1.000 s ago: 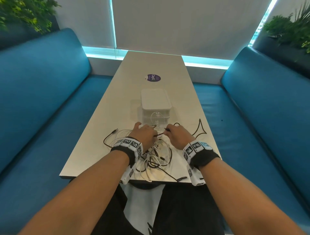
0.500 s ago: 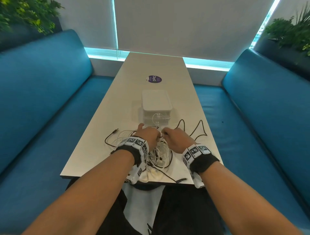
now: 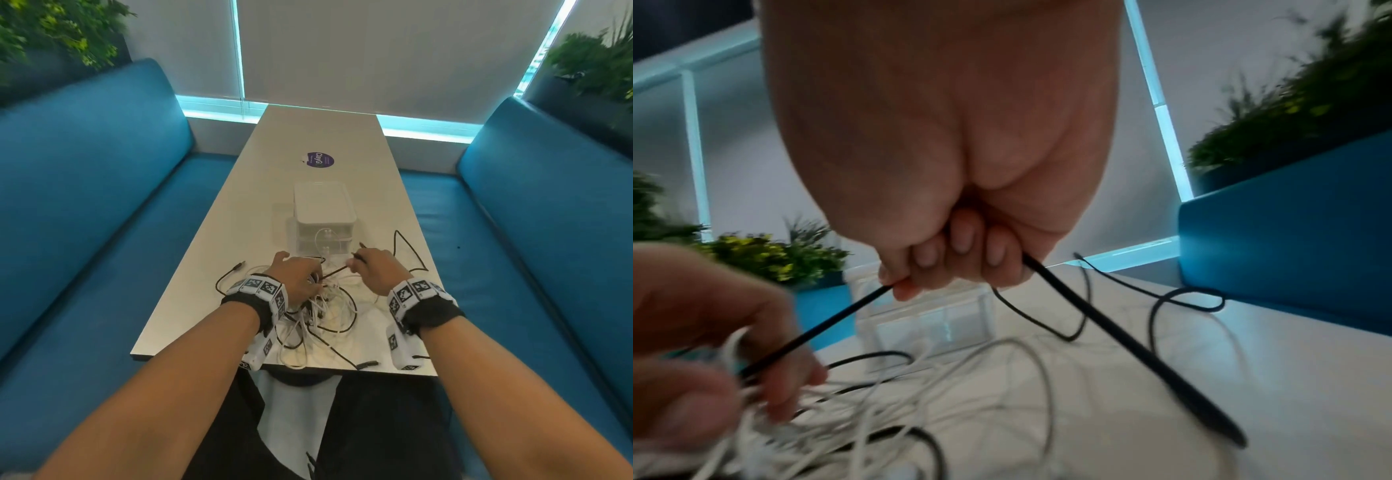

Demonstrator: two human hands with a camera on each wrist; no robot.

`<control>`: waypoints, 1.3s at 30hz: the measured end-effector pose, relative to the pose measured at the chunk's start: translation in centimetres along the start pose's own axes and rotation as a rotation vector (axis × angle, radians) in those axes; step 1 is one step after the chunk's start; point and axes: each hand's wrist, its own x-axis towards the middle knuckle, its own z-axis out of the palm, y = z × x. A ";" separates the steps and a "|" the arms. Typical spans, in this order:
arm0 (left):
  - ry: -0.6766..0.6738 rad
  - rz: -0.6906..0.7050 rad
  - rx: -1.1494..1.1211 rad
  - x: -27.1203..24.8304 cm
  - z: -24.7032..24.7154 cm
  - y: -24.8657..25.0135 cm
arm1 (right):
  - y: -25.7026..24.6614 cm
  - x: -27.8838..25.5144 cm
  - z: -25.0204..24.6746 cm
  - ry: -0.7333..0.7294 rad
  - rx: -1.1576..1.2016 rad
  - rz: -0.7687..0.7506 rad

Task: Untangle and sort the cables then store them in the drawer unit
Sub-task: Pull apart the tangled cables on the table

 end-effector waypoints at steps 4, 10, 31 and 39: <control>-0.015 -0.016 -0.020 -0.3 0.9 -0.1 | 3.1 -0.3 -0.8 0.092 0.026 0.182; 0.001 -0.019 0.105 0.0 0.8 1.6 | 2.4 -1.2 0.4 0.075 -0.126 0.166; 0.006 0.031 0.169 -0.1 1.0 0.9 | -0.1 -1.6 0.7 -0.008 -0.074 0.024; 0.035 0.074 0.008 -0.1 0.7 1.3 | 0.7 -0.9 1.3 0.057 -0.119 0.143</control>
